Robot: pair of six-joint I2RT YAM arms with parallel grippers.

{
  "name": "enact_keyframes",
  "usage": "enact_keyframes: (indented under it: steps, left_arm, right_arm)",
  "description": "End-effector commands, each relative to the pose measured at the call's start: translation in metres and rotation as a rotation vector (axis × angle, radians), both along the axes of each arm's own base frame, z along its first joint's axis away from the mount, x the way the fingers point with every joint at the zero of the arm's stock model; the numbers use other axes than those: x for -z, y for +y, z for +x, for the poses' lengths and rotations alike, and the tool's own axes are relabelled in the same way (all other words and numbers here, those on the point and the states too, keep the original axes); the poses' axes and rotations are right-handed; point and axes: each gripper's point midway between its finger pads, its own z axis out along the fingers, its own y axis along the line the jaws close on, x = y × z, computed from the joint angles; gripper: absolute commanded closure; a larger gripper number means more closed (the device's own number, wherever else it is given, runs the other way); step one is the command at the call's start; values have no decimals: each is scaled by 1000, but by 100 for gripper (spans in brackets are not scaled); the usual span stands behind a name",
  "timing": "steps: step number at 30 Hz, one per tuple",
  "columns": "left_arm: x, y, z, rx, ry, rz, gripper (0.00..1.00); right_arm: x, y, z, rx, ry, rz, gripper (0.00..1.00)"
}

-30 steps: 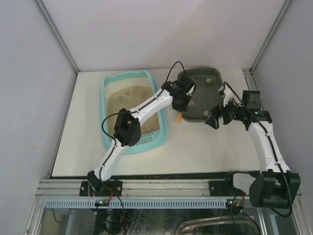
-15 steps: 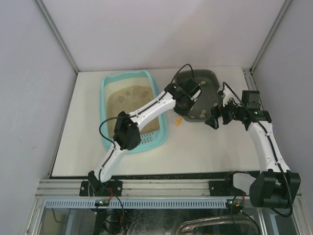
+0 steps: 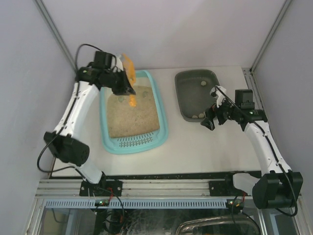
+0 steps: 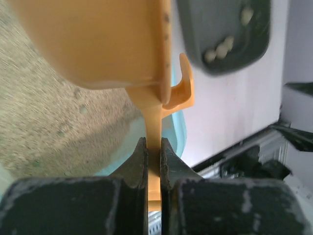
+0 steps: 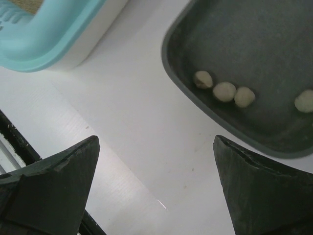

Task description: Clean the litter box

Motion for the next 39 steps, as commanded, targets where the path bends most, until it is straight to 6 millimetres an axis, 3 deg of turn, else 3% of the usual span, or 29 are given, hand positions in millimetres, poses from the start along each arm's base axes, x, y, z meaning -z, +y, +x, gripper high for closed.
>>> enact_keyframes:
  steps: [1, 6, 11, 13, 15, 19, 26, 32, 39]
  left_arm:
    - [79, -23, -29, 145, 289, 28, 100]
    - [107, -9, -17, 132, 368, 18, 100]
    - [125, 6, -3, 94, 421, 37, 100]
    - [133, 10, 1, 80, 441, 55, 100]
    - [143, 11, 6, 76, 463, 69, 100]
    - [157, 6, 18, 74, 496, 60, 100]
    - [168, -3, 52, 68, 465, 35, 100]
    - [179, -5, 78, 83, 457, 27, 100]
    - [195, -13, 89, 137, 465, -29, 100]
  right_arm:
    - [-40, 30, 15, -122, -159, -1, 0]
    - [-79, 54, 60, -188, -316, 38, 0]
    - [-96, 79, 121, -239, -321, 105, 0]
    - [-86, 91, 146, -240, -253, 111, 0]
    - [-57, 103, 177, -218, -153, 98, 0]
    - [-28, 123, 218, -190, -149, -16, 0]
    - [3, 157, 240, -327, -269, -78, 0]
    - [27, 157, 233, -487, -377, -151, 0]
    - [39, 166, 211, -629, -319, -104, 0]
